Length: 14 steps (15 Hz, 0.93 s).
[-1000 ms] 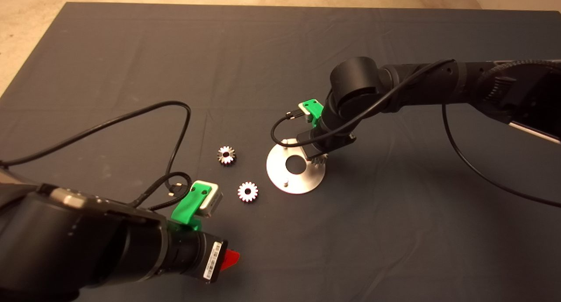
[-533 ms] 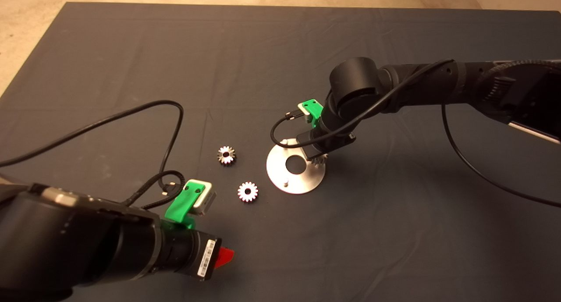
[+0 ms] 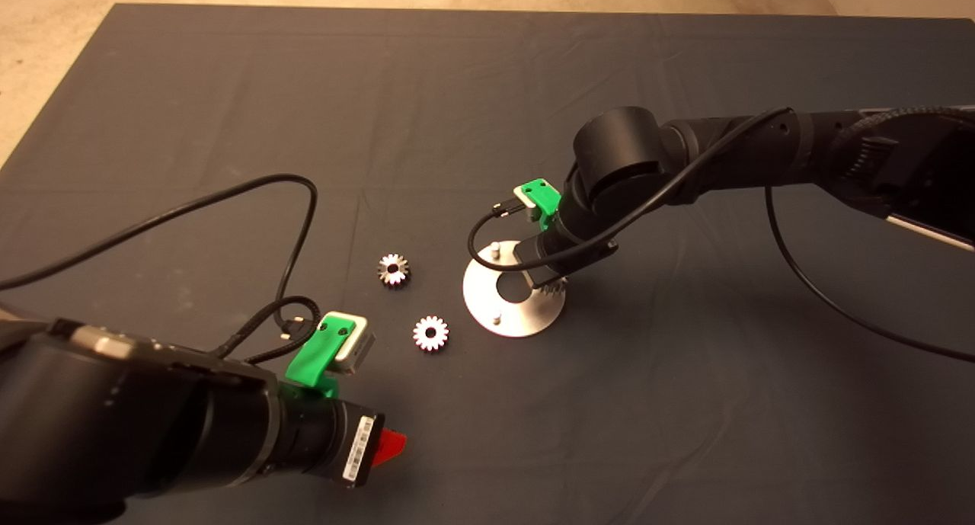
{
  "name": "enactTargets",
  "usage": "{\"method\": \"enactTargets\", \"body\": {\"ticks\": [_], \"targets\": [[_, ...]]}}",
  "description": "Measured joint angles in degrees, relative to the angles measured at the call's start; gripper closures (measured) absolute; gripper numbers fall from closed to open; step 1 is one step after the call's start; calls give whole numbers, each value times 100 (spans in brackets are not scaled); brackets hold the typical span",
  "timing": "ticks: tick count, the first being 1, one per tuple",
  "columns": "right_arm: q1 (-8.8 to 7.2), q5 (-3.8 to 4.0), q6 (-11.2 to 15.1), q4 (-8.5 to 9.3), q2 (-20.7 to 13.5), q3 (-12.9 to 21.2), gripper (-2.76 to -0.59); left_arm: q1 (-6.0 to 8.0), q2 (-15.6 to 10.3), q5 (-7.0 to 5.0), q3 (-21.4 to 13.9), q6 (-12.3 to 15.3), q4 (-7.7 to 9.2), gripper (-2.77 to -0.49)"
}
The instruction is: Install three planetary gears onto the carrier pins
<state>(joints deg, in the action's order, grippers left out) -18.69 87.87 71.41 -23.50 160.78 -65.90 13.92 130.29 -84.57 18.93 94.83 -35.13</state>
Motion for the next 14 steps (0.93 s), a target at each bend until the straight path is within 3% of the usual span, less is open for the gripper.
{"method": "enactTargets", "body": {"ticks": [14], "targets": [[0, 0, -4, 0, -33, 44, -103, 0, -1, 0, 0, -1, 0, -192]]}}
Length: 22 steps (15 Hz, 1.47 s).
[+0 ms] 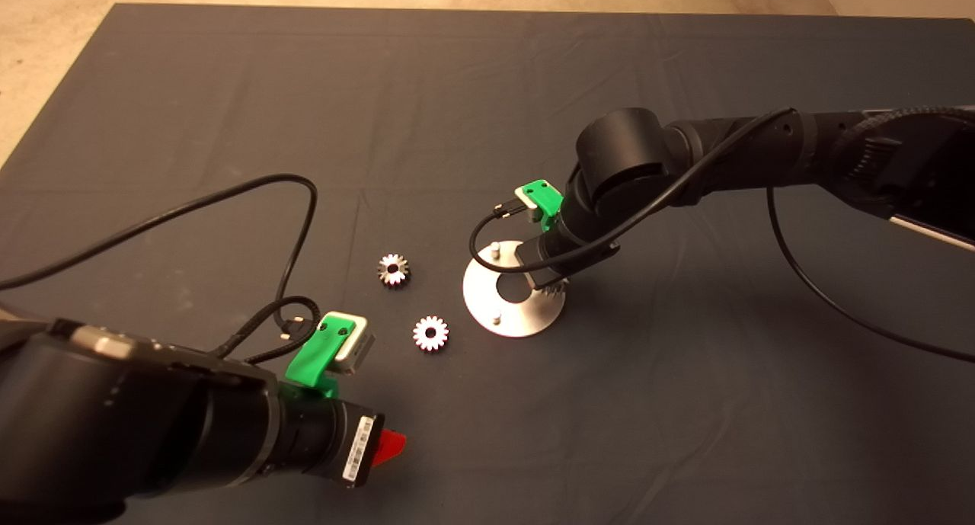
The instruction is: Install three planetary gears onto the carrier pins
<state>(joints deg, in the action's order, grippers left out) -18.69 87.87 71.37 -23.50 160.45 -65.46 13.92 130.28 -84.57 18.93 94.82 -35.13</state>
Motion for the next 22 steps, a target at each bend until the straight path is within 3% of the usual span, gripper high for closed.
{"method": "enactTargets", "body": {"ticks": [22], "targets": [[0, -2, -255, -2, -210, 72, -102, 0, -27, 7, 0, -15, 0, -192]]}}
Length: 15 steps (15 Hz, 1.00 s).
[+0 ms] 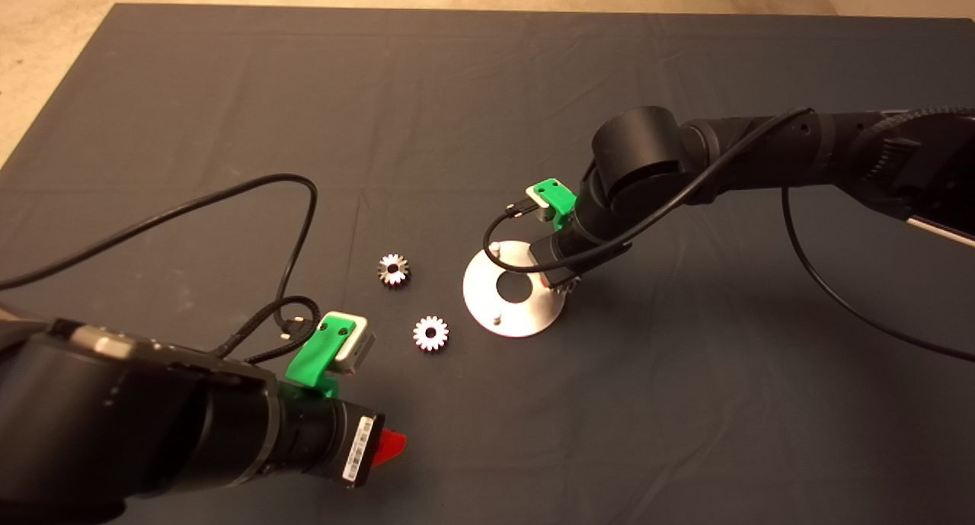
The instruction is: Install three planetary gears onto the carrier pins
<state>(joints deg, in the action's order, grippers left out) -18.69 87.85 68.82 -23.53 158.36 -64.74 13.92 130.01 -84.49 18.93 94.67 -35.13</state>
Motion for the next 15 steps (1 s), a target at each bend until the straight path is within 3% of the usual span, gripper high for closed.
{"method": "enactTargets", "body": {"ticks": [15], "targets": [[37, -4, -21, -48, 26, 11, -102, 2, -63, 12, 0, -94, 0, -192]]}}
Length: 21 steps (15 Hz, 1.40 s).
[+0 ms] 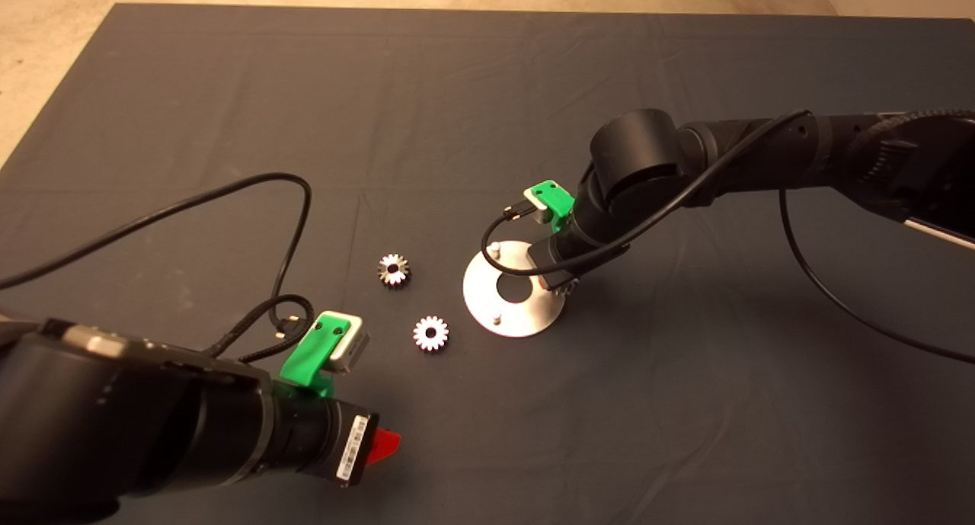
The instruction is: Install three planetary gears onto the carrier pins
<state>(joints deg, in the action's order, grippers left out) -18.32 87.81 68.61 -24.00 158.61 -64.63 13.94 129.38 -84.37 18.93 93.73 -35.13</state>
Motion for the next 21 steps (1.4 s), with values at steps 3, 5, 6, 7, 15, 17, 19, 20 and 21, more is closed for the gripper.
{"method": "enactTargets", "body": {"ticks": [3, 5, 6, 7, 15, 17, 19, 20, 21], "targets": [[5, 34, 0, -9, 34, 0, -103, 0, -2, 140, 0, 0, 0, -192], [5, 33, 0, -13, 45, -5, -102, -2, -2, 151, 0, 0, 0, -192], [7, 30, -1, -16, 46, -5, -102, -1, -2, 152, 0, 0, 0, -192], [7, 30, -1, -16, 45, -5, -102, -2, -2, 151, 0, 0, 0, -192], [5, 12, -26, -52, 45, -25, -103, -2, -2, 152, 0, 0, 0, -192], [2, 2, -48, -55, 45, -46, -102, -2, -2, 152, 0, 0, 0, -192], [-2, -13, -67, -55, 45, -74, -102, -2, -2, 152, 0, 0, 0, -192], [-9, -18, -72, -57, 45, -105, -102, -2, -2, 152, 0, 0, 0, -192], [0, -22, -85, -65, 45, -165, -102, -2, -3, 155, 0, 0, 0, -192]]}}
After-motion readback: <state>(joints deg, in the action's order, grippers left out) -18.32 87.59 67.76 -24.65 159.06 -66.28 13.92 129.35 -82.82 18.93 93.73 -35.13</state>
